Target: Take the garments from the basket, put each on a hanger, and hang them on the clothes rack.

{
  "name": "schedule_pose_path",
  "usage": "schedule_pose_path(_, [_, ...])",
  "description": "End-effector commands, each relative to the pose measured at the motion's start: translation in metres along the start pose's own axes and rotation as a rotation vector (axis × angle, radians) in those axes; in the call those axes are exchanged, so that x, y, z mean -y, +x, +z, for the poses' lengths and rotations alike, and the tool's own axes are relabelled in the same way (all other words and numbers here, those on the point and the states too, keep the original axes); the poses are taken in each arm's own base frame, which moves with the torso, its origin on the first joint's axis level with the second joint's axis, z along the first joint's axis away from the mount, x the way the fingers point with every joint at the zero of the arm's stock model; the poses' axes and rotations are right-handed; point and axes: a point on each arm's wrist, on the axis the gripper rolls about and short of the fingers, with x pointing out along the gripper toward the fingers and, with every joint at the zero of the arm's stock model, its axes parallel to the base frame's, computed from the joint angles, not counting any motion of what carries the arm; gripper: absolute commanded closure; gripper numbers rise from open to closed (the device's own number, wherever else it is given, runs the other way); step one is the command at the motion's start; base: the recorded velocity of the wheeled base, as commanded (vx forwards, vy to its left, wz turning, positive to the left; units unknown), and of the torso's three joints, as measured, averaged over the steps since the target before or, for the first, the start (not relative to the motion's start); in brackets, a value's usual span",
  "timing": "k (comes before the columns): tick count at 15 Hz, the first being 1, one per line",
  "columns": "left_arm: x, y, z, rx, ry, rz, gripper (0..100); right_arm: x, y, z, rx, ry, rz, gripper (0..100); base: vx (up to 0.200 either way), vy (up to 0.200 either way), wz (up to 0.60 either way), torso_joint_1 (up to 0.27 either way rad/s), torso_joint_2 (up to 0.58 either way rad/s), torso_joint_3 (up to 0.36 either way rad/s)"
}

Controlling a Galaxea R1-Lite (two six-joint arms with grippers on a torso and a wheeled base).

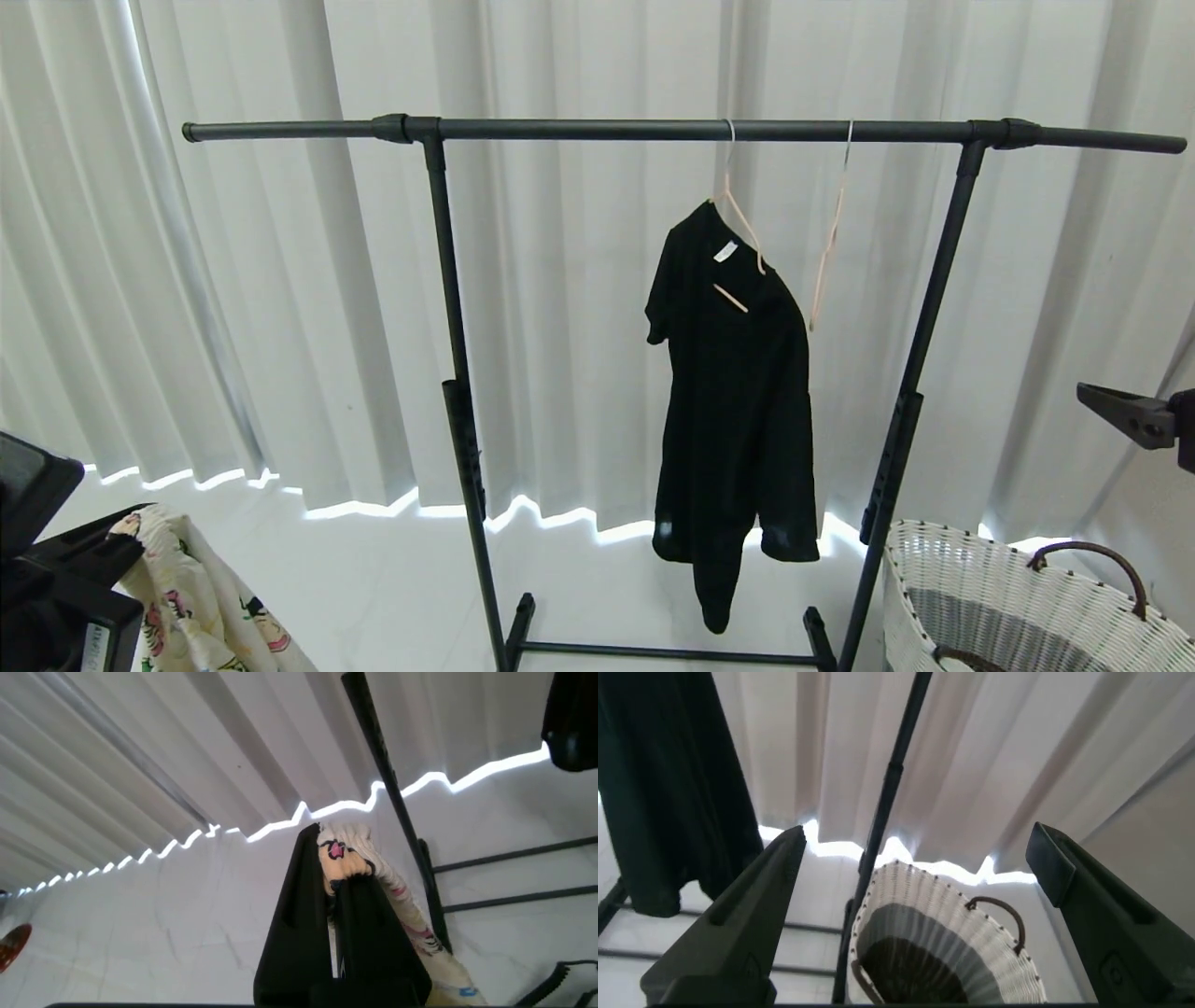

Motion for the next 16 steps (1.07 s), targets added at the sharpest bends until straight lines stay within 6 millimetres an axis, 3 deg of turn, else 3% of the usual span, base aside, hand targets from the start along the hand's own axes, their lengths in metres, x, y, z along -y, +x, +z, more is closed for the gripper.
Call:
schedule_pose_path(1, [-0.003,-0.003,0.004,0.024,-0.01,0.009,100,-0.001,0.007,-0.001,-0.022,-0.004,0.004,0,0.0,0.0,0.0,0.188,-0.46,-0.295])
schedule_pose_path(7, [-0.015,0.006,0.041,0.079,-0.03,0.033,100,-0.002,0.012,0.001,-0.018,-0.001,0.002,0,0.0,0.0,0.0,0.194,-0.47,-0.277])
schedule_pose_path(16, [-0.014,0.007,0.044,0.085,-0.025,0.018,100,-0.003,0.014,-0.006,-0.026,-0.006,0.001,0,0.0,0.0,0.0,0.228,-0.51,-0.281])
